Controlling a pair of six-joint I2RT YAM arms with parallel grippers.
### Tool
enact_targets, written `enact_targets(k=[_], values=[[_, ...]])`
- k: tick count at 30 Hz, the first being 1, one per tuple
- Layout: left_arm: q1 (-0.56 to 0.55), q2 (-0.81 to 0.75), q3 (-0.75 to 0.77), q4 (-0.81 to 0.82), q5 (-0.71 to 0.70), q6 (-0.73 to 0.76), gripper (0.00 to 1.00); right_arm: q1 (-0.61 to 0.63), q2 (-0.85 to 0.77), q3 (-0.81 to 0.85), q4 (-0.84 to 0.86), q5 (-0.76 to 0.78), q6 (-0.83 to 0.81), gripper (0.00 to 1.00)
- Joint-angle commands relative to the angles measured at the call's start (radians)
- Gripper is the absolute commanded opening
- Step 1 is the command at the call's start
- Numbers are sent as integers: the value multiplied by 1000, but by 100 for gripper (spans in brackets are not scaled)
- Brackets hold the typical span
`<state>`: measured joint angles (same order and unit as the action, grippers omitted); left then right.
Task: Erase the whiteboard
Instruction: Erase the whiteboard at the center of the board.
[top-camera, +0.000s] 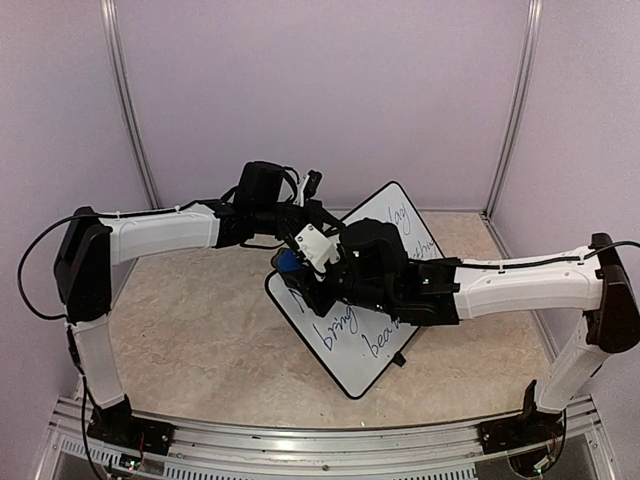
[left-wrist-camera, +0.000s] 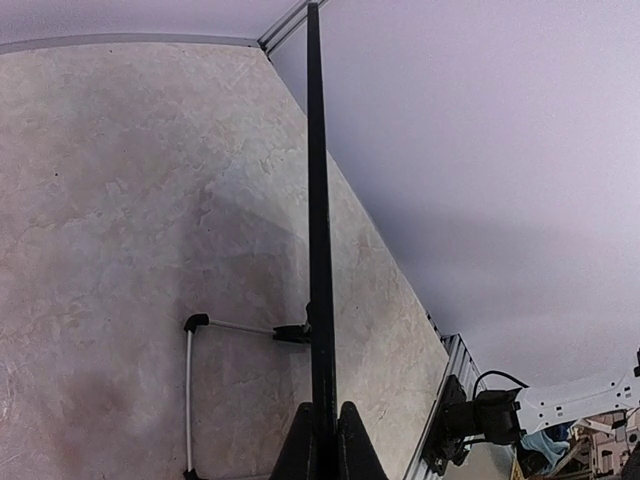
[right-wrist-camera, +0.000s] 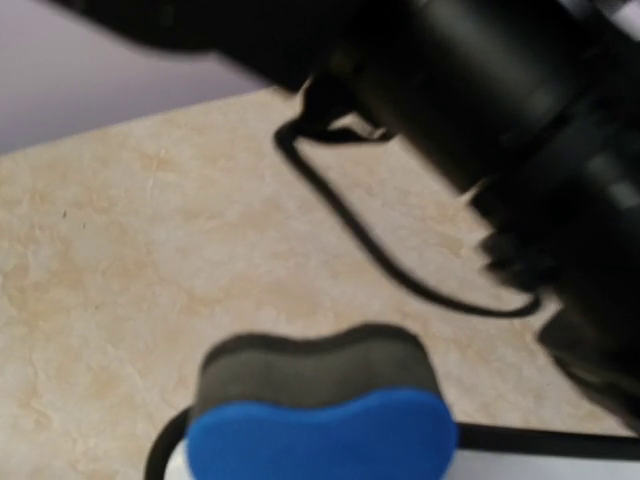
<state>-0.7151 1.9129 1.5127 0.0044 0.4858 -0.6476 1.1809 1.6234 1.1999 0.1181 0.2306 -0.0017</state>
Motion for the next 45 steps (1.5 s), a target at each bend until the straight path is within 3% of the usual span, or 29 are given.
enact_targets(k=[1,33,36,40,45], values=[[-17,-19,-30,57,22,39,0,6,58,42,27,-19,-33,26],[-7,-15,-18,51,16,-3,4,84,-43,-103,-206,171,91,24],[-7,-15,-12,51,18,-3,10,83,-68,-89,-234,190,92,25],[-6,-14,15,43,20,2,29,83,-87,-31,-311,211,77,25],[8,-18,51,25,21,2,45,84,-80,42,-398,216,70,25]])
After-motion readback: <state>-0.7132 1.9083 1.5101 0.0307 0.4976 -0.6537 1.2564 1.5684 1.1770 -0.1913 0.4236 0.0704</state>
